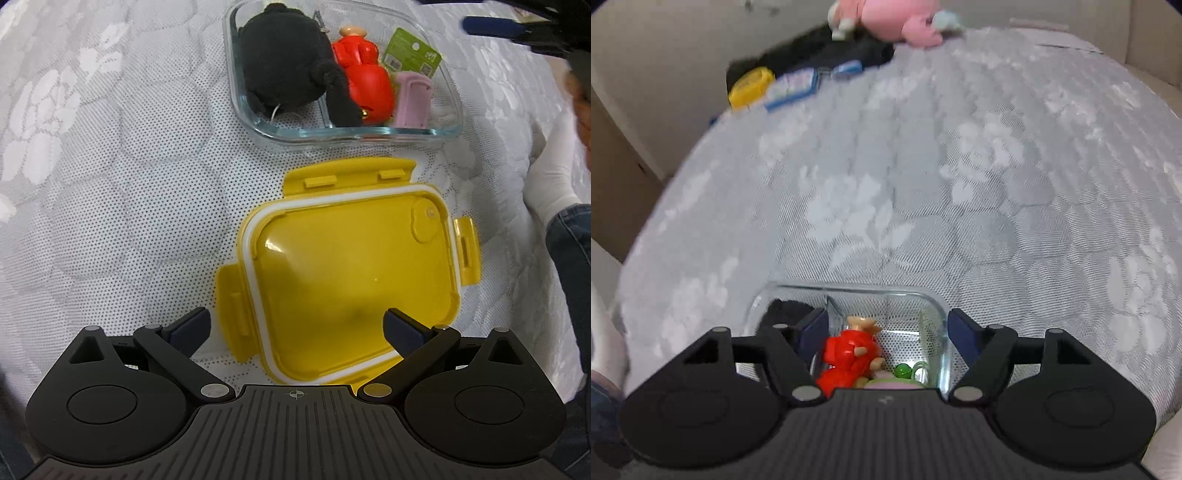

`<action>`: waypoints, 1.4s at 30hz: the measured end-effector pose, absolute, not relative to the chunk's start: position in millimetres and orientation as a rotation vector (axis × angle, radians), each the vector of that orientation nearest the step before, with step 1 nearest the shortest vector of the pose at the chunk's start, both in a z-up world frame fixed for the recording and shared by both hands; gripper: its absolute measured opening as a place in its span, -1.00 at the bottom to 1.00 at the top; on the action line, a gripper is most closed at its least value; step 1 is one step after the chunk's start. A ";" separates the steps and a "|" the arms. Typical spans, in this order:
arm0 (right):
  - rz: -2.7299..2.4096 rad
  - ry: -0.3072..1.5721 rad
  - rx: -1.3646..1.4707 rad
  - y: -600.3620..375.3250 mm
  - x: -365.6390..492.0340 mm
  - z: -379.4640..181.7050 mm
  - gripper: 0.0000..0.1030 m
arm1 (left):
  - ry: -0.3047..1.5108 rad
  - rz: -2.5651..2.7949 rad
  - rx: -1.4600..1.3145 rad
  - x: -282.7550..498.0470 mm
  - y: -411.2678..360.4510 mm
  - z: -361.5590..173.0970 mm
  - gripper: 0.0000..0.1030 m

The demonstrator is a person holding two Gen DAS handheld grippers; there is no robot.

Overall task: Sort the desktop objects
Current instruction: 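Press the red doll and pink keychain down with the right gripper, then grasp the yellow lid by its edge with the right gripper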

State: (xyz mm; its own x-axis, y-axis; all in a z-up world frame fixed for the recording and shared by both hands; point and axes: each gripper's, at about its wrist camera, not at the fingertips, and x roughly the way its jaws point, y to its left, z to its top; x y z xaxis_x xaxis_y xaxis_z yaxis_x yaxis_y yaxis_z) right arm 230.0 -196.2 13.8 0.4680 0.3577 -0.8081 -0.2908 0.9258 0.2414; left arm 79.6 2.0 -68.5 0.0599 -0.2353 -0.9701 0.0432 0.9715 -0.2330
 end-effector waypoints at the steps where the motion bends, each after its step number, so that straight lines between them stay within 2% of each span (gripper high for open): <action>1: 0.400 1.000 0.098 -202.4 226.6 18.0 0.56 | 1.493 -0.210 -0.148 77.9 1.4 -67.6 0.98; 4: 0.436 1.004 0.218 -229.4 211.6 27.7 0.84 | 1.476 -0.196 -0.121 71.4 1.6 -65.4 0.98; 7: 0.481 1.064 0.084 -238.7 194.5 32.2 0.79 | 1.452 -0.169 -0.120 71.1 3.4 -66.2 0.98; 9: 0.446 0.939 -0.157 -235.8 163.3 40.8 0.77 | 1.437 -0.161 -0.124 65.4 12.6 -65.1 0.98; 11: 0.403 0.791 -0.344 -234.5 130.8 46.6 0.83 | 1.422 -0.138 -0.133 59.7 20.6 -65.3 0.98; 12: 0.380 0.715 -0.436 -233.8 114.5 49.5 0.92 | 1.415 -0.124 -0.141 57.1 25.8 -64.4 0.98; 13: 0.372 0.748 -0.411 -238.9 108.4 45.8 0.99 | 1.409 -0.115 -0.157 54.7 29.8 -63.9 0.98; 15: 0.364 0.876 -0.292 -252.5 101.9 34.4 0.98 | 1.397 -0.110 -0.199 50.8 35.1 -63.2 0.98; 17: 0.404 0.988 -0.178 -262.4 96.4 16.7 0.87 | 1.379 -0.106 -0.236 48.1 37.7 -62.0 0.98; 26: 0.424 0.992 -0.157 -243.7 94.9 -2.8 0.84 | 1.395 -0.087 -0.310 46.0 46.8 -78.0 0.98; 29: 0.425 1.121 -0.076 -248.7 104.7 -27.4 0.76 | 1.423 -0.080 -0.438 50.8 57.2 -89.9 0.98; 32: 0.432 1.274 0.129 -266.2 113.4 -55.5 0.69 | 1.445 -0.097 -0.559 54.5 64.1 -102.5 0.98; 36: 0.405 1.405 0.329 -277.2 121.4 -89.9 0.71 | 1.457 -0.083 -0.575 60.7 61.5 -114.0 1.00; 39: 0.481 1.402 0.267 -260.0 119.9 -95.4 0.89 | 1.426 -0.146 -0.640 62.8 59.5 -112.1 1.00; 42: 0.554 1.387 0.210 -241.0 114.7 -93.6 0.95 | 1.442 -0.243 -0.701 63.9 52.1 -114.1 1.00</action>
State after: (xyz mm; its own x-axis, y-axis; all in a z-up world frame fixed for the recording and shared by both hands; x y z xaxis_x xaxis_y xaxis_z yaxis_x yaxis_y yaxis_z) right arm 114.7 -241.0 -93.6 0.0805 0.4870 -0.8697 -0.2463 0.8552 0.4560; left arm 63.9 52.1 -114.1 0.1452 -0.5538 -0.8199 -0.2542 0.7800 -0.5718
